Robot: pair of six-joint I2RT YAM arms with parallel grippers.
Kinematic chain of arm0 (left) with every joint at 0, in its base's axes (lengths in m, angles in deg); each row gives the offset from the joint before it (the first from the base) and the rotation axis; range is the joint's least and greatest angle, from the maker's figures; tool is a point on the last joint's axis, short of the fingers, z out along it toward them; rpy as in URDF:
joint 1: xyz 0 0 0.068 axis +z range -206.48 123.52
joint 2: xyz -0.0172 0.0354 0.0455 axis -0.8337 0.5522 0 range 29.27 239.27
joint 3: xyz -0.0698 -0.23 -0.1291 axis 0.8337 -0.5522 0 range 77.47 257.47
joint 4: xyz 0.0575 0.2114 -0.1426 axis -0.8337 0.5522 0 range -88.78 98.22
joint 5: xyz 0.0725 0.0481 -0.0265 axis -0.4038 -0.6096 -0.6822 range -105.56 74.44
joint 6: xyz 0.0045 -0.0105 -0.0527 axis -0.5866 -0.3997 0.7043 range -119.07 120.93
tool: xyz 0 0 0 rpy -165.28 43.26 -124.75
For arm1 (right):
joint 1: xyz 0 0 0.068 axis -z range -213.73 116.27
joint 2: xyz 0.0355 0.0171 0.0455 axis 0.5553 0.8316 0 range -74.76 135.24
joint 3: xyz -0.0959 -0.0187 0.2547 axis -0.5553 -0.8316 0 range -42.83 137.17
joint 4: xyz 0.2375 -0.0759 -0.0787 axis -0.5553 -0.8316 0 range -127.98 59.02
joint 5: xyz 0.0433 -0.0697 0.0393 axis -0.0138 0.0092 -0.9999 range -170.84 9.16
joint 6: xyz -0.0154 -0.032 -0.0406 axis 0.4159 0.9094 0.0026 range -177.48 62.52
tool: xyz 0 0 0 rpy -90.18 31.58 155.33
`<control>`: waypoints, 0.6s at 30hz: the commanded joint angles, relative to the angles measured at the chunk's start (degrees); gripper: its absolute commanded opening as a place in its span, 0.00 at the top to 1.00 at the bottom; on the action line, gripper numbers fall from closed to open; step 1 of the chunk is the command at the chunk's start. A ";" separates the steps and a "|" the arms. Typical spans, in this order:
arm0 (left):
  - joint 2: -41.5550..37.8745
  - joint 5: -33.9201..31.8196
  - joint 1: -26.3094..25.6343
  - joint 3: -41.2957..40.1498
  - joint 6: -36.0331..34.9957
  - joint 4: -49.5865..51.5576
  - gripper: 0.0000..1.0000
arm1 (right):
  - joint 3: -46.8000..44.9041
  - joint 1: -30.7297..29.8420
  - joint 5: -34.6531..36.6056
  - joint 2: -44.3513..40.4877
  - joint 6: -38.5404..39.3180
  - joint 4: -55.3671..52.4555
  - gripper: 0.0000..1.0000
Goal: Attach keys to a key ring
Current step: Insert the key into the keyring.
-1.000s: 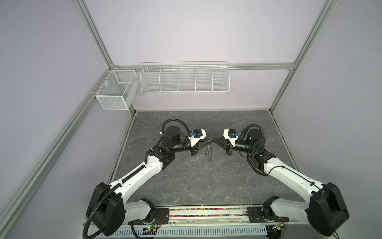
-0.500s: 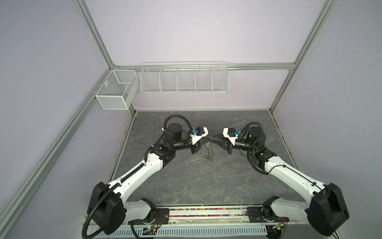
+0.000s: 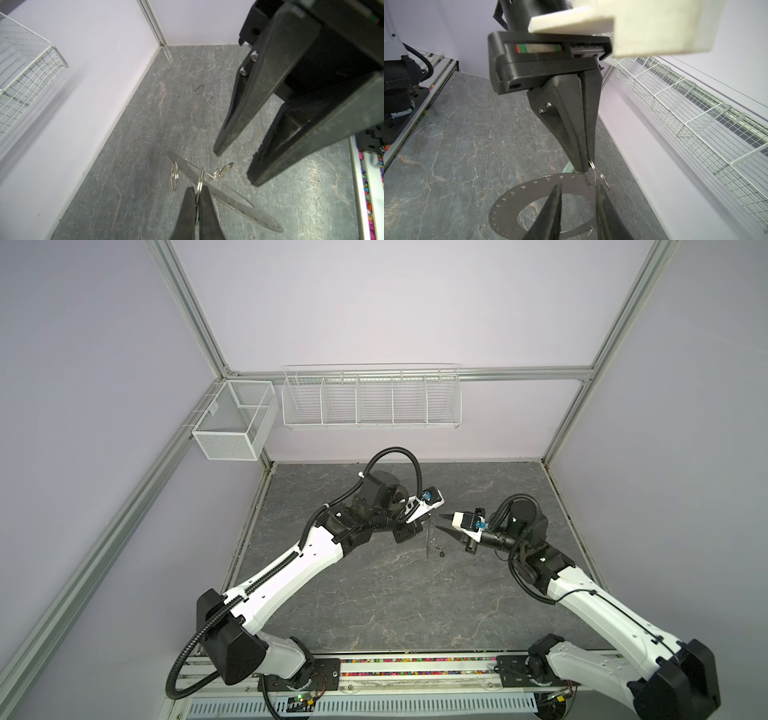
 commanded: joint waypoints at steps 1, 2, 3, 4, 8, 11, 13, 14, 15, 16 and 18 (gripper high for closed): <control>0.71 -1.39 -1.01 2.66 -0.43 4.56 1.00 | -0.72 -0.62 0.54 0.73 1.52 2.04 0.72; 0.96 -1.21 -1.26 3.06 -0.46 5.01 1.00 | -0.76 -0.85 0.88 0.95 1.26 2.59 0.72; 1.20 -1.18 -1.40 3.57 -0.45 5.42 1.00 | -0.79 -0.97 1.28 1.12 1.07 3.10 0.72; 1.44 -1.18 -1.55 3.79 -0.45 5.75 1.00 | -0.78 -1.14 1.81 1.26 1.02 3.24 0.72; 1.52 -0.60 -2.13 4.08 -0.61 6.06 1.00 | -0.73 -1.65 3.97 1.85 1.24 2.73 0.74; 1.47 -0.24 -2.19 4.07 -0.54 5.94 1.00 | -0.32 -1.74 4.55 2.21 1.41 1.83 0.76; 1.26 -0.05 -2.30 3.95 -0.60 5.90 1.00 | -0.12 -1.75 4.56 2.38 1.76 0.91 0.77; 1.21 0.02 -2.26 3.90 -0.66 5.89 1.00 | -0.12 -1.71 4.48 2.33 1.92 0.57 0.77; 1.14 0.05 -2.34 3.77 -0.81 5.85 1.00 | -0.06 -1.70 4.30 2.27 2.34 -0.03 0.77; 1.06 -0.12 -2.33 3.74 -0.91 5.81 1.00 | -0.02 -1.74 4.20 2.13 2.62 -0.56 0.77; 0.96 -0.01 -2.25 3.65 -1.29 5.89 1.00 | -0.04 -1.70 4.25 1.99 2.73 -1.39 0.77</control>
